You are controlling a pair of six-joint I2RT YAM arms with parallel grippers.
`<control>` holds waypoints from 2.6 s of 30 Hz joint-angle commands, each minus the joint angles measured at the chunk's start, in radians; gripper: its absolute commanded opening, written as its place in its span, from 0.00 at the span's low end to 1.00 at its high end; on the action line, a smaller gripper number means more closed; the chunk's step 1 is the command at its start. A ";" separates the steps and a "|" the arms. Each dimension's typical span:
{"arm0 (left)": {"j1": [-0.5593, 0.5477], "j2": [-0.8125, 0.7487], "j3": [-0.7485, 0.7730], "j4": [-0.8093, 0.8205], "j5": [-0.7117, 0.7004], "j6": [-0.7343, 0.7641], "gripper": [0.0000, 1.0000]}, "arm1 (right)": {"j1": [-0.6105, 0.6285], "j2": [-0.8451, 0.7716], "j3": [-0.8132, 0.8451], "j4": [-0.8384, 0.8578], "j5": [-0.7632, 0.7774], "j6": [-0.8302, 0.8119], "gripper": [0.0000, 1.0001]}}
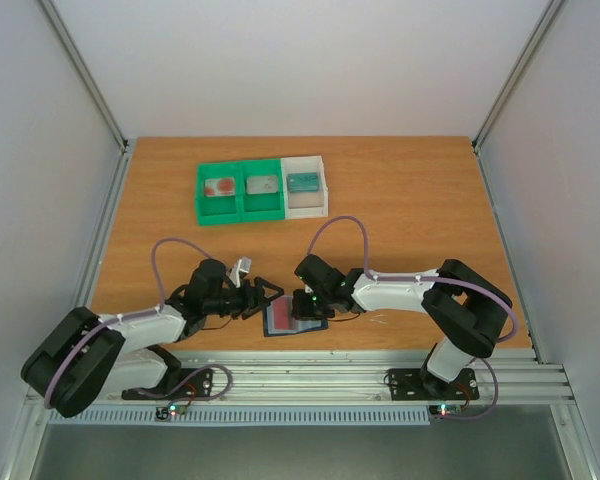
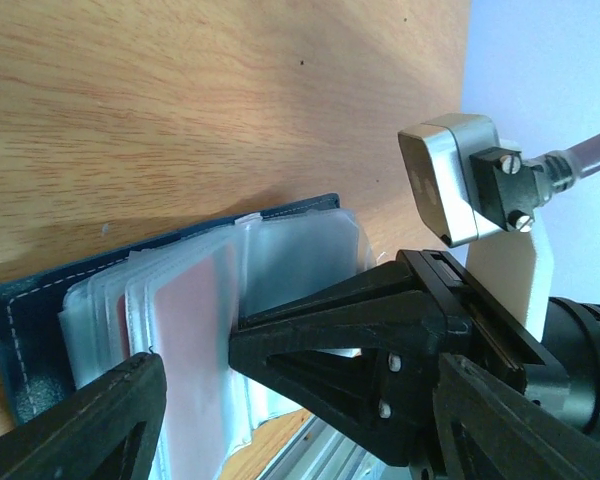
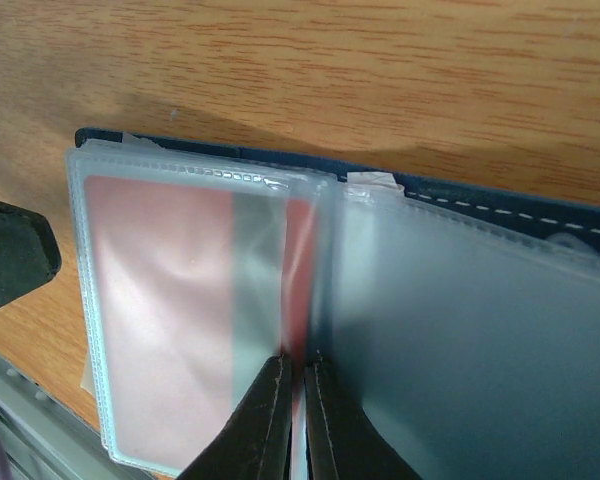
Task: Take the credit cards out of the card holder
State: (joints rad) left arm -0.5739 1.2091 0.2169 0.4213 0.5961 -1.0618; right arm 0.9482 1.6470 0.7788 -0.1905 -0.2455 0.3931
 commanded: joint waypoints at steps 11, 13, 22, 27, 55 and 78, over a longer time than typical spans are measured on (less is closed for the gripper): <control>-0.004 0.060 0.003 0.104 0.000 0.019 0.74 | -0.003 0.016 -0.025 -0.027 0.023 0.011 0.06; -0.004 0.073 0.000 0.115 0.001 0.019 0.74 | -0.003 0.017 -0.026 -0.026 0.022 0.012 0.06; -0.004 0.089 -0.021 0.133 -0.008 0.003 0.73 | -0.003 0.017 -0.019 -0.034 0.027 0.006 0.06; -0.004 0.069 -0.039 0.116 -0.018 0.007 0.73 | -0.003 0.025 -0.021 -0.032 0.026 0.008 0.06; -0.010 0.132 -0.023 0.165 -0.001 0.006 0.59 | -0.003 0.039 -0.029 0.007 0.005 0.011 0.06; -0.047 0.097 -0.006 0.201 0.023 -0.042 0.22 | -0.004 -0.022 -0.084 0.161 0.018 -0.038 0.19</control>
State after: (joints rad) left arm -0.5915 1.3209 0.1898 0.5404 0.5613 -1.0908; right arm 0.9417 1.6276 0.7204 -0.0734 -0.2703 0.3832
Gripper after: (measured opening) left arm 0.182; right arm 0.176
